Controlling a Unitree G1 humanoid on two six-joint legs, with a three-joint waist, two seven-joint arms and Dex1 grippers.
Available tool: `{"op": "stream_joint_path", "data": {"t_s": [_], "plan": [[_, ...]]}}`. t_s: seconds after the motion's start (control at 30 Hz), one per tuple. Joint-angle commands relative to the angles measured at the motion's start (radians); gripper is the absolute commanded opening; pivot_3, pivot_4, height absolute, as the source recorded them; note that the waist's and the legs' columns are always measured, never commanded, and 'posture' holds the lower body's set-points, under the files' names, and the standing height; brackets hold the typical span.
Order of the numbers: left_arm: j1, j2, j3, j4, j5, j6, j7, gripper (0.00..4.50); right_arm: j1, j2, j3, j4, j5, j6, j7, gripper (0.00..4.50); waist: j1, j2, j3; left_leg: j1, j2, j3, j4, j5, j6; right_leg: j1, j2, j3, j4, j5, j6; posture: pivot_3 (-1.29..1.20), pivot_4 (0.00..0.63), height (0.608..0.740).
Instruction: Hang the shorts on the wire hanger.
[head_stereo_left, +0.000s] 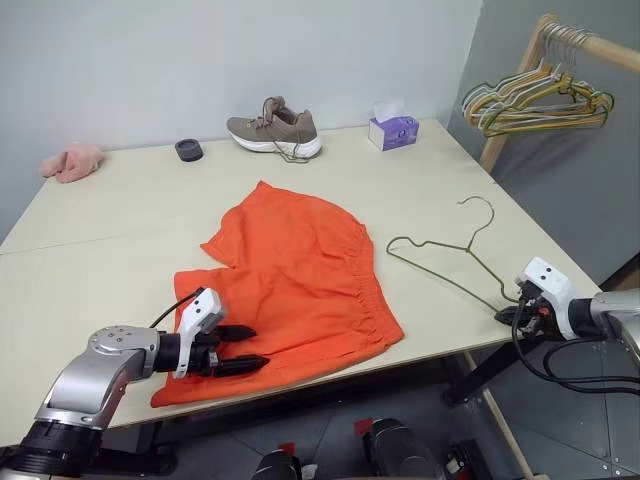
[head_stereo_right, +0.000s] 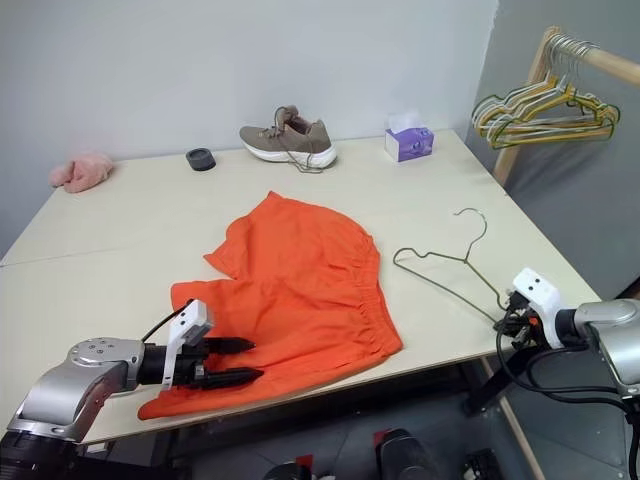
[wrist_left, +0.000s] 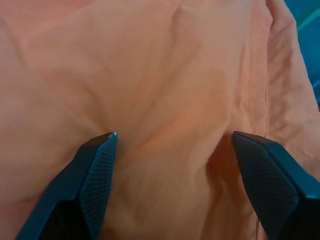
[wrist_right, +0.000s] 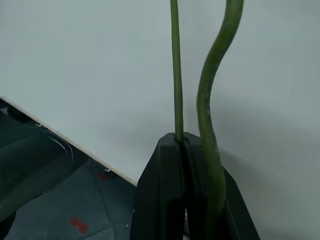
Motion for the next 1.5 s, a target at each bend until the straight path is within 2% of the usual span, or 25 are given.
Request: {"op": "stream_joint_path", "data": {"t_s": [0.03,0.4,0.73,0.83,1.03,1.33,1.5], "plan": [[0.009,0.009,0.006,-0.038,0.001,-0.016,0.000,3.84,-0.021,0.005,0.012,-0.029,0.034,0.029,0.003,0.00,-0.004,0.000,0.000,0.000,0.000,0.000,0.000,0.000,0.000,0.000,0.000,0.000,0.000,0.000,0.000,-0.23,0.058,0.740],[0.037,0.008,0.013,-0.071,-0.005,-0.014,0.017,3.84,-0.083,-0.012,0.029,-0.130,0.163,0.100,0.069,0.00,-0.007,0.000,0.000,0.000,0.000,-0.001,0.000,0.000,0.000,0.000,0.000,-0.001,0.000,0.000,0.000,-0.21,0.054,0.740],[0.034,0.006,0.009,-0.078,-0.002,-0.013,0.025,3.84,-0.074,-0.011,0.068,-0.175,0.201,0.147,0.044,0.00,-0.006,0.000,0.000,-0.001,0.000,0.000,0.000,0.000,0.000,-0.001,0.000,-0.001,-0.001,-0.001,-0.001,-0.21,0.051,0.740],[0.034,0.003,0.002,-0.083,-0.001,-0.015,0.028,3.84,-0.088,0.014,0.091,-0.136,0.203,0.188,0.012,0.00,-0.006,0.000,0.000,-0.001,0.000,0.000,0.000,0.000,0.000,-0.001,0.000,-0.001,-0.001,-0.001,-0.001,-0.21,0.050,0.740],[0.038,0.001,-0.004,-0.090,0.003,-0.021,0.031,3.84,-0.172,0.084,0.077,-0.061,0.301,0.383,0.001,0.00,-0.007,0.000,0.000,-0.001,0.000,-0.001,0.000,0.000,0.000,-0.001,0.000,0.000,-0.001,0.000,0.000,-0.20,0.048,0.740],[0.043,-0.004,-0.004,-0.108,0.004,-0.021,0.043,3.84,-0.300,0.212,0.052,0.052,0.394,0.636,-0.090,0.00,0.000,0.000,0.000,-0.002,0.000,-0.001,-0.001,0.000,0.000,-0.001,0.000,-0.001,-0.001,0.000,0.001,-0.19,0.049,0.740],[0.049,-0.011,-0.007,-0.115,0.005,-0.023,0.051,3.84,-0.373,0.366,-0.058,0.139,0.382,0.734,-0.238,0.00,-0.001,0.000,0.000,-0.002,0.000,-0.001,-0.001,0.000,0.000,-0.002,0.001,0.000,0.000,0.002,0.003,-0.18,0.051,0.740]]}}
